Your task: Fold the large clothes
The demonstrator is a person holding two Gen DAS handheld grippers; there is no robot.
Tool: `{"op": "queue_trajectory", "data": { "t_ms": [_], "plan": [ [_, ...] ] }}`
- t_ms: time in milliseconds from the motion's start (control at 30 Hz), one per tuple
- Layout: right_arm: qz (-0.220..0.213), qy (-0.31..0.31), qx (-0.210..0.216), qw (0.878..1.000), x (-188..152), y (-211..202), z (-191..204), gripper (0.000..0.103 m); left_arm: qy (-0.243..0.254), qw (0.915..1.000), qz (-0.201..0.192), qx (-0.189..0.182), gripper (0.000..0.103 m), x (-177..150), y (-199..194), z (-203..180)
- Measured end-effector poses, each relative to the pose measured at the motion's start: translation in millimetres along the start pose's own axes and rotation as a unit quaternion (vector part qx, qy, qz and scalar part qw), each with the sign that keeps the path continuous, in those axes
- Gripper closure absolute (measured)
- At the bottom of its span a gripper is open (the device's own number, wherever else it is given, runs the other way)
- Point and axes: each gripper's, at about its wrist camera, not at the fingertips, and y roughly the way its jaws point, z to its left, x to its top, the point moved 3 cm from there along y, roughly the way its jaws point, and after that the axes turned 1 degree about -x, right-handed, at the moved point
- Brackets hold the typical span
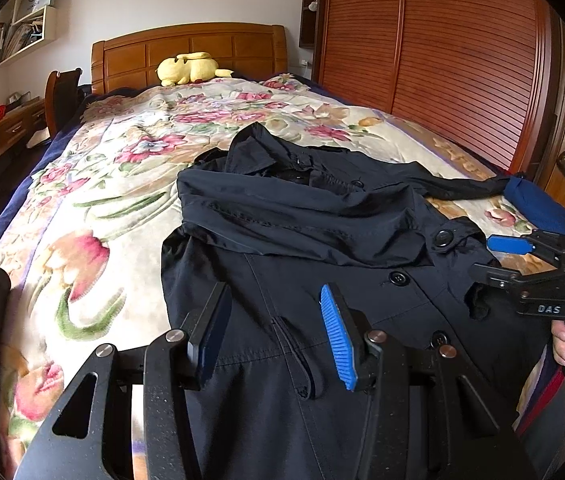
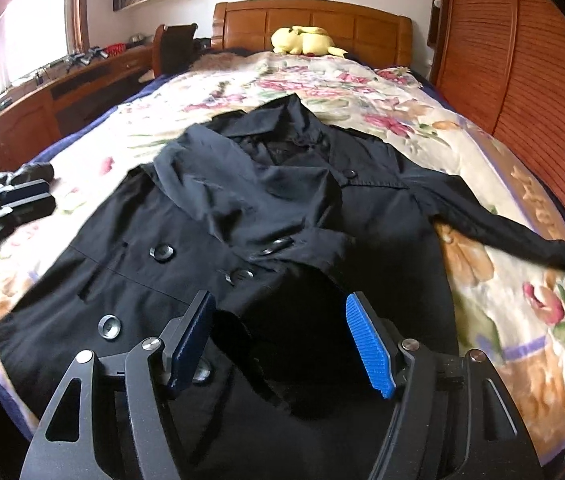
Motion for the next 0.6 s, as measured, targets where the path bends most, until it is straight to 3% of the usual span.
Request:
{"op": "queue_trajectory", "data": {
  "t_ms": [33, 100, 133, 167, 333, 433, 600],
  "plan": [
    [0.001, 0.0, -0.002, 1.0, 0, 2, -3, 0.034, 0.0, 1.0, 0.0, 0.0, 0.055, 0, 0, -1],
    [0.002, 0.003, 0.01, 1.0, 1, 4, -11, 0.063, 0.0, 1.0, 0.0, 0.0, 0.055, 0, 0, 0],
    [0.006, 0.005, 0.011, 1.0, 1, 5, -15, 0.085, 0.0, 1.0, 0.0, 0.0, 0.055, 0, 0, -1],
    [0.007, 0.008, 0.008, 1.0, 1, 6, -20, 0.091, 0.0, 1.0, 0.0, 0.0, 0.055, 0, 0, 0],
    [-0.004, 0.025, -0.013, 1.0, 1, 4, -46, 0.096, 0.003, 1.0, 0.001, -0.001, 0.055, 0, 0, -3],
    [-0.001, 0.046, -0.055, 0.997, 1, 4, -69, 0.096, 0.004, 1.0, 0.002, -0.003, 0.055, -1, 2, -6],
    [-0.004, 0.049, -0.113, 0.992, 4, 4, -96, 0.077, 0.009, 0.9999, 0.006, -0.005, 0.055, -2, 5, -9]
  ]
}}
